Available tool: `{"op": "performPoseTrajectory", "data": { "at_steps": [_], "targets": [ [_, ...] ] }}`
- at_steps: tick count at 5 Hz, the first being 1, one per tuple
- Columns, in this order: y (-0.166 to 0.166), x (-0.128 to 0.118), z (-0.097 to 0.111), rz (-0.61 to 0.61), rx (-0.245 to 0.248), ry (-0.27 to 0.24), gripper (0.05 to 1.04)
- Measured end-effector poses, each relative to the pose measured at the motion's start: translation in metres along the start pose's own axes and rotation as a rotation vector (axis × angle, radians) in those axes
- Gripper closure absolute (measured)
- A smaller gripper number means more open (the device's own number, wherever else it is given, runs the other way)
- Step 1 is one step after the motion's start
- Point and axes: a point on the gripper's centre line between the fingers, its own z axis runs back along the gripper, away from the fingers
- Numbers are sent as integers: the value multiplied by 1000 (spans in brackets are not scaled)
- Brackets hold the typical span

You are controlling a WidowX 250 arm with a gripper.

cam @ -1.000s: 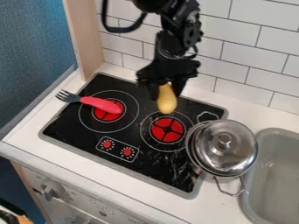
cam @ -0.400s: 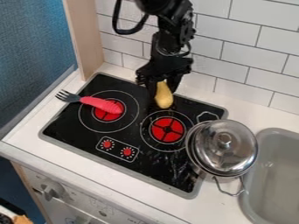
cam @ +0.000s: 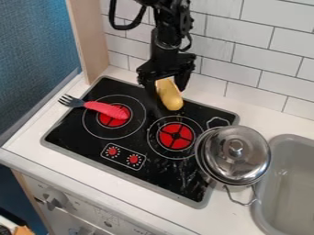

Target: It takes the yellow toy from the bottom of the stove and place it on top

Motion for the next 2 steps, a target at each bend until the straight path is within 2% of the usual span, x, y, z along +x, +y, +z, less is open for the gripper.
{"op": "performPoseTrajectory", "data": {
  "at_steps": [2],
  "targets": [
    [-3, -3, 2, 27, -14, 31, 83]
  ]
}}
